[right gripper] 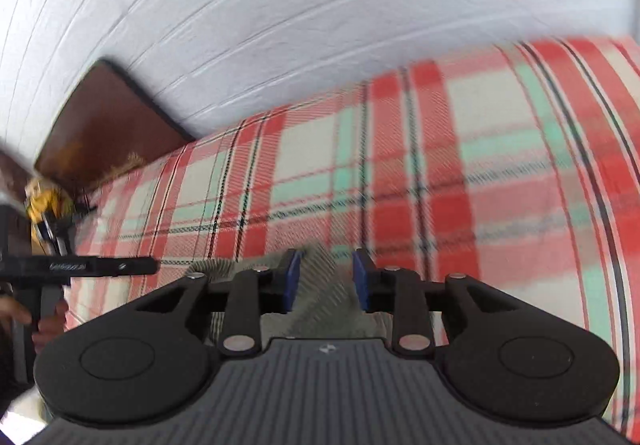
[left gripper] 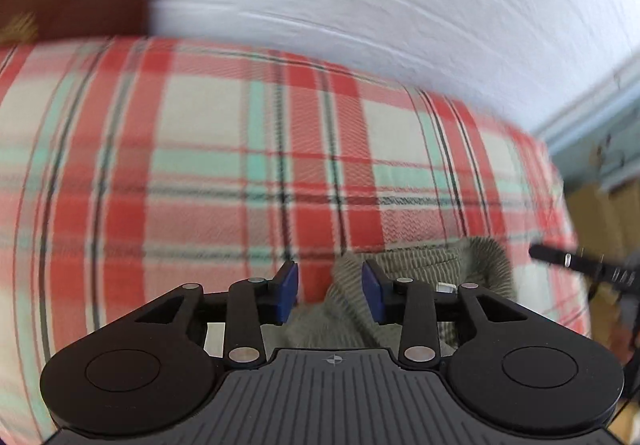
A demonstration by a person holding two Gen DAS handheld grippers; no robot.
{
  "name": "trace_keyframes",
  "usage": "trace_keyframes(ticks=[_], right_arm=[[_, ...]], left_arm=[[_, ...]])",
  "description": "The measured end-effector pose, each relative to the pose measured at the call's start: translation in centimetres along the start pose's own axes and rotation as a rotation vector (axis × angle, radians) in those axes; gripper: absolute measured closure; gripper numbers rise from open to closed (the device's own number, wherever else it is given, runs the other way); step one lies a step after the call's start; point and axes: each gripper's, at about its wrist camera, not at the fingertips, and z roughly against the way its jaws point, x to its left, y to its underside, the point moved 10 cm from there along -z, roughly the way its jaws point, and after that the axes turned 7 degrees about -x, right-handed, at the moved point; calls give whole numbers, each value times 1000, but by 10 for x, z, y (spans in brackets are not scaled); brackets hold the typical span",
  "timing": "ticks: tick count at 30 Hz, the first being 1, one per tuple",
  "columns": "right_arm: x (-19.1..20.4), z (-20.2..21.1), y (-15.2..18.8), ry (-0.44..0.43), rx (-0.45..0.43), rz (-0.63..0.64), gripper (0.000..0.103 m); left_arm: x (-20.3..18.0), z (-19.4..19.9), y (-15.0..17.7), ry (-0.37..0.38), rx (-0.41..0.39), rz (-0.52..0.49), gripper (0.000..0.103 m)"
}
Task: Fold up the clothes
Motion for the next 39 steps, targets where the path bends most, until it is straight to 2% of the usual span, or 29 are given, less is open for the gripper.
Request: trace_keyframes(ticks=[5,8,10,17,18,19,20,21,22,25,28,30,39], right_arm=[[18,-28,-5,48,58,134,64],[19,-39,0,56,98,166,64],[18,-43,2,59,118,176,64],[14,-47,6,58,163,180,64],[15,-49,8,57,174,181,64],[15,-51,9,56,185,182,64],[16,-52,11,55,195,183,67],[16,-54,12,55,206,184,81],[16,-55,13,56,214,186,90],[14,-51,14,72,212,194,95],[6,-49,14,91,205,163,96],[2,-52,16,95,206,138,96],[-10,-66,19,109,193,58,95]], left_arm=[[-39,-31,-8,-16,74,-143,50],[-48,-52,1,-77,158,-234,50],[-47,-59,5,-100,182,-255,50],[-31,-66,12,-129,244,-229,49],[-29,-68,12,-132,248,-216,52],[-27,-69,12,-138,251,-200,72],[-24,-69,11,-157,239,-194,79],[-22,-68,10,-176,227,-188,91],[-20,-67,10,-194,215,-182,94],[-15,-56,10,-237,150,-147,101],[-4,-39,17,-253,78,-30,101],[1,-37,23,-257,68,15,101],[13,-48,27,-266,70,89,98]])
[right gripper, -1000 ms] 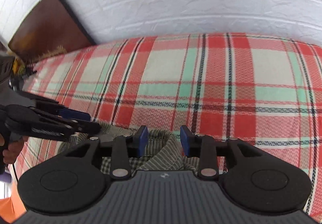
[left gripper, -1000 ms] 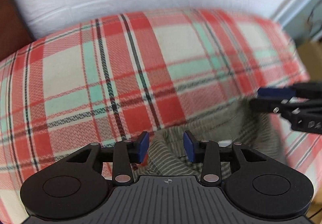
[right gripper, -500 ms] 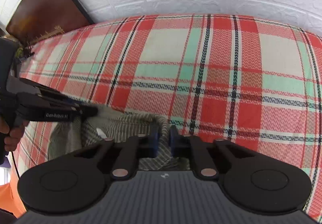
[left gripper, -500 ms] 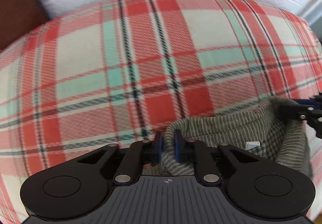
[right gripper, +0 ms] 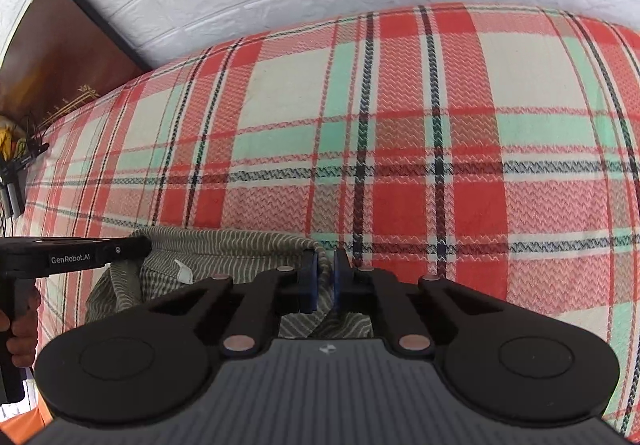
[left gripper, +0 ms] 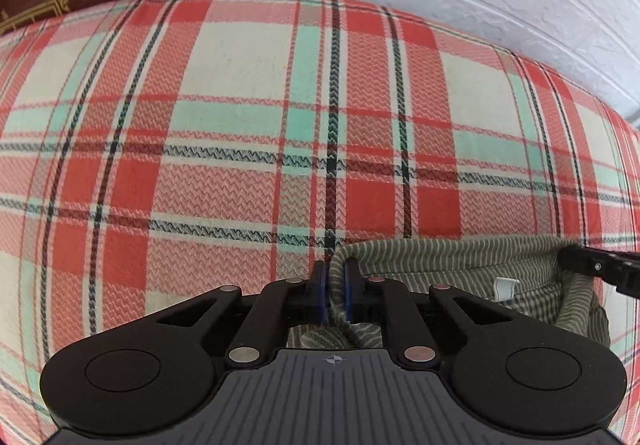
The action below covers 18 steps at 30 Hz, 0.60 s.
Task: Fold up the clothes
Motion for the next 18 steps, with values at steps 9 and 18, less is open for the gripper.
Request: trace_keyframes(ticks=[9,18], right_arm=[[3,-2,1,36,-6,51,96],[2,0,1,20,-7,60,96]], left_arm=[[2,-4,2,-15,7,-2,94],[2,1,2,25,11,30,103]])
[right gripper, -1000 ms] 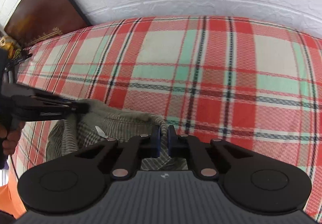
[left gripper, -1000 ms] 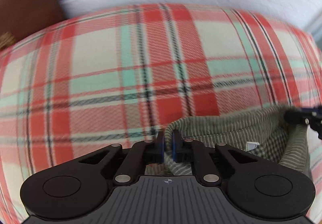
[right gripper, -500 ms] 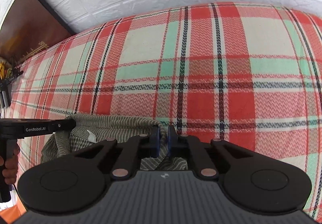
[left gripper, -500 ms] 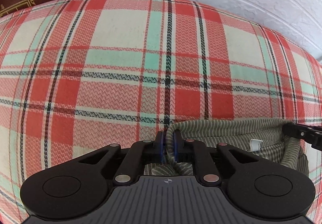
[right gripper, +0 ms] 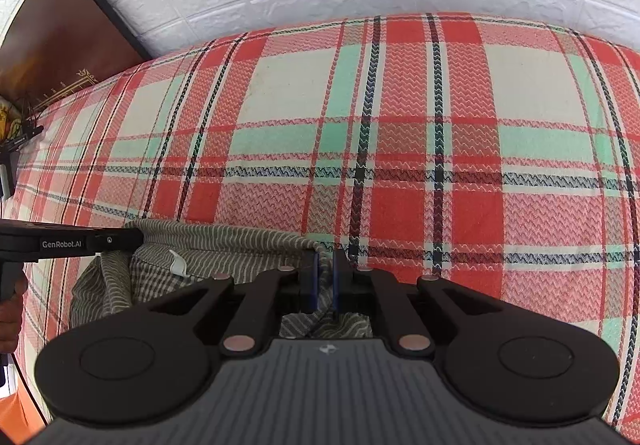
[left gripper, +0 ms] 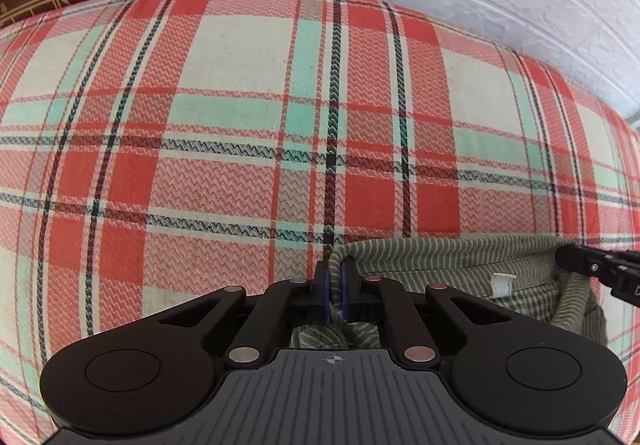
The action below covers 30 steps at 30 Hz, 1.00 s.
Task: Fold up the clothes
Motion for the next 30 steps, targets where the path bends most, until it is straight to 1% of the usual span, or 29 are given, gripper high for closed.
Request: trace_keyframes(ticks=[4,9,14,15,16,17,18,20,21,22,23,25,27,28,30], right_arm=[[-1,1,0,-7,-3,-7,96],[0,-1,0,-4,1,-1,96],[-3,-3,1,-8,3,-21,95],[-6,-4,2,-4,2,-37,87],[-10,-5,3,3,3,-56,72],[-14,-5,4,3,3,-76,69],[-16,-5,5,-10,1,-98,70],[-21,-3,6,-34,-5,-138,70],[-21,0,5,-40,-13,-145,69],[-21,3,4,-47,-22,-151,66],[-21,6,3,-53,-30,-158,65],[-21,14,2,-70,-50,-177,64],[-21,22,2,-90,-69,-196,63],[-22,26,2,-99,-79,-207,61],[-25,31,1,-105,-91,-233,60]], left_arm=[[7,3,0,45,0,75,103],[9,0,3,54,-5,101,103],[13,-4,4,92,-12,144,101],[14,-5,5,103,-14,154,96],[16,-5,5,121,-17,175,94],[18,-4,6,139,-21,196,92],[20,-3,7,153,-26,217,85],[24,-1,7,179,-39,252,67],[26,2,7,187,-47,266,52],[28,6,6,189,-56,279,46],[30,9,5,192,-66,292,44],[31,17,1,219,-79,306,43],[33,26,-2,244,-89,308,42],[33,31,-3,256,-99,309,40],[33,37,-5,279,-104,312,38]])
